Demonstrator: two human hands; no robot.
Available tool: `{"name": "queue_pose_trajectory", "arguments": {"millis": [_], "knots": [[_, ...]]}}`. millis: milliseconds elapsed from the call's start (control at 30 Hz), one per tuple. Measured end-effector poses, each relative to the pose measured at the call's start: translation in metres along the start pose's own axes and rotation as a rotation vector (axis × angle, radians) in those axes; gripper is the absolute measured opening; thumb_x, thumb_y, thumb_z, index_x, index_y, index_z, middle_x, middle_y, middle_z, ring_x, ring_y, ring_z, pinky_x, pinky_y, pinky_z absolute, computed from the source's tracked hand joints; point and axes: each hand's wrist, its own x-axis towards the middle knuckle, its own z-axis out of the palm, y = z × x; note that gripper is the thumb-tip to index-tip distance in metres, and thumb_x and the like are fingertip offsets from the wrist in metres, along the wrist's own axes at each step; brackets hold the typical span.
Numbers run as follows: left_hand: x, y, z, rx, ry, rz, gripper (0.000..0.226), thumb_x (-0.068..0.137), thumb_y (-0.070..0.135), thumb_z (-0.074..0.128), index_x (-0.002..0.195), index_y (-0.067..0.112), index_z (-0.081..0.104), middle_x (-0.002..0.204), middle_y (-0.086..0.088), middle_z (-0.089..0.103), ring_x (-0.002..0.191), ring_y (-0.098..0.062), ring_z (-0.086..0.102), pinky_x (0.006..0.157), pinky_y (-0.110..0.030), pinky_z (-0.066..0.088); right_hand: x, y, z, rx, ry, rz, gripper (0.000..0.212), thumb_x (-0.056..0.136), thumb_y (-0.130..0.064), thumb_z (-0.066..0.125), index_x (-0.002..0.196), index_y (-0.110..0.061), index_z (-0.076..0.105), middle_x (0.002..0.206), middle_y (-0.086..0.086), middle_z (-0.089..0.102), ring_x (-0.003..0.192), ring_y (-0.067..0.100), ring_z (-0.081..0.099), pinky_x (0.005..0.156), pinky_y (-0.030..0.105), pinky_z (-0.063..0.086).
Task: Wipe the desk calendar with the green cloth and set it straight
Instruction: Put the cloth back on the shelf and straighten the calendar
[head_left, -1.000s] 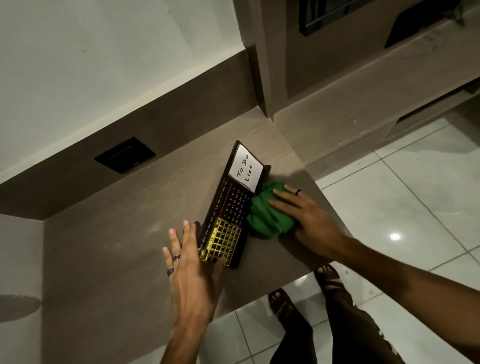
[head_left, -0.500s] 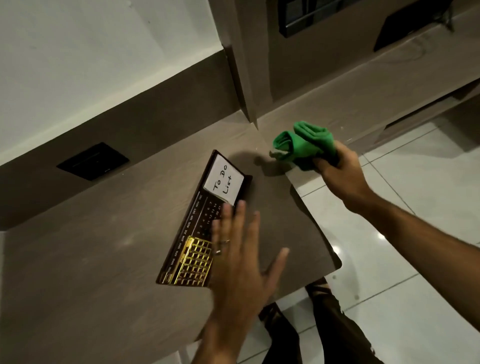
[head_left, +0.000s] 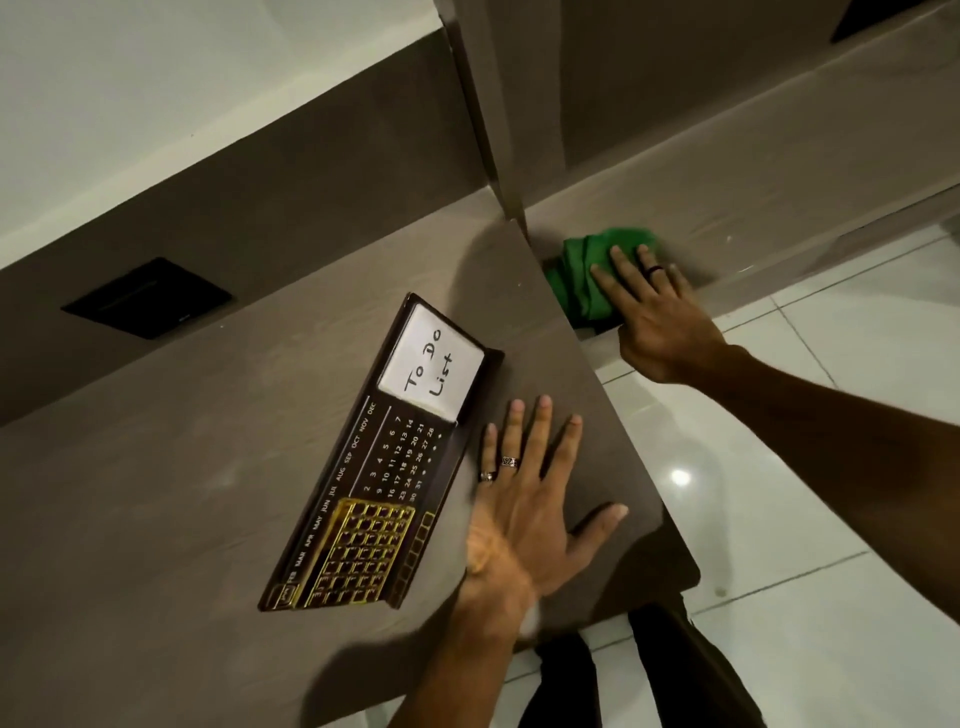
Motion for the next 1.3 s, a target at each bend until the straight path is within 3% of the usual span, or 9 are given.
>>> {"name": "queue_pose_trajectory", "arguments": {"millis": [167,333,433,533,667,800,1100,1167,1300], "knots": [[0.001,0.002,-0.003,0.037,-0.019,-0.01,0.09,0.089,0.08,0.023,0.157,0.027,0.0,0.167,-0.007,-0.006,0.153,-0.029,-0.011,0.12,-0.051,-0.008,0.005,-0.005,-0.02,0.112,0.016,-0.007,0.075,0.088,-0.035,0.043,0.155,-0.018,0.013,0.162,0.014,0.012,0.146,0.041,0.008,0.114,0.06,0.013],[0.0,0.001,-0.011,-0.027,-0.075,-0.012,0.078,0.095,0.071,0.018,0.157,0.026,0.003,0.167,-0.004,-0.005,0.152,-0.021,-0.016,0.123,-0.051,-0.002,-0.017,-0.065,-0.05,0.362,0.213,-0.12,0.071,0.084,-0.024,0.056,0.149,-0.014,0.03,0.152,0.016,0.035,0.136,0.035,0.034,0.109,0.054,0.029],[-0.012,-0.006,-0.03,-0.073,-0.042,-0.036,0.069,0.1,0.061,0.024,0.152,0.015,0.024,0.164,-0.009,0.022,0.153,-0.017,-0.002,0.125,-0.047,0.006,-0.038,-0.105,-0.046,0.332,0.088,-0.313,0.083,0.087,-0.037,0.061,0.154,-0.013,0.016,0.157,0.013,0.028,0.139,0.03,0.032,0.112,0.048,0.026],[-0.04,-0.018,-0.053,0.044,0.095,-0.003,0.062,0.099,0.055,0.04,0.141,0.011,0.042,0.15,-0.011,0.047,0.15,-0.024,0.02,0.123,-0.048,0.014,-0.043,-0.125,-0.039,0.368,0.018,-0.276,0.104,0.084,-0.053,0.063,0.155,-0.016,-0.004,0.163,0.008,0.008,0.147,0.025,0.015,0.118,0.044,0.014],[-0.081,-0.042,-0.072,0.227,0.156,-0.1,0.096,0.083,0.063,0.062,0.152,0.012,0.019,0.159,-0.015,0.021,0.15,-0.03,0.004,0.122,-0.049,-0.004,-0.044,-0.14,-0.034,0.374,-0.004,-0.209,0.119,0.076,-0.059,0.07,0.154,-0.018,-0.009,0.163,0.008,0.013,0.146,0.025,0.019,0.118,0.041,0.015],[-0.107,-0.06,-0.078,0.315,0.119,-0.285,0.124,0.066,0.06,0.08,0.155,0.011,0.009,0.163,-0.02,0.007,0.151,-0.035,-0.001,0.12,-0.053,-0.004,-0.05,-0.147,-0.029,0.379,0.009,-0.159,0.113,0.076,-0.055,0.072,0.155,-0.019,-0.001,0.157,0.011,0.029,0.141,0.028,0.03,0.115,0.043,0.026],[-0.14,-0.118,-0.075,0.291,0.232,-0.403,0.126,0.067,0.032,0.088,0.157,0.009,0.003,0.165,-0.012,-0.011,0.152,-0.03,-0.01,0.12,-0.055,-0.007,-0.075,-0.165,-0.024,0.347,0.116,-0.057,0.078,0.083,-0.051,0.066,0.147,-0.021,0.034,0.122,0.013,0.064,0.108,0.03,0.059,0.092,0.043,0.047],[-0.144,-0.137,-0.074,0.338,0.228,-0.433,0.123,0.073,0.035,0.083,0.156,0.008,-0.005,0.164,-0.011,-0.021,0.151,-0.031,-0.013,0.12,-0.056,-0.009,-0.079,-0.174,-0.018,0.293,0.132,-0.031,0.071,0.086,-0.05,0.062,0.146,-0.022,0.036,0.111,0.012,0.068,0.097,0.029,0.063,0.085,0.041,0.05],[-0.138,-0.176,-0.077,0.532,0.189,-0.485,0.113,0.086,0.049,0.062,0.152,0.0,-0.016,0.162,-0.021,-0.02,0.149,-0.04,-0.016,0.12,-0.061,-0.003,-0.073,-0.195,-0.015,0.22,0.174,-0.053,0.049,0.09,-0.049,0.057,0.133,-0.029,0.05,0.098,0.004,0.074,0.081,0.023,0.068,0.075,0.037,0.055]]}}
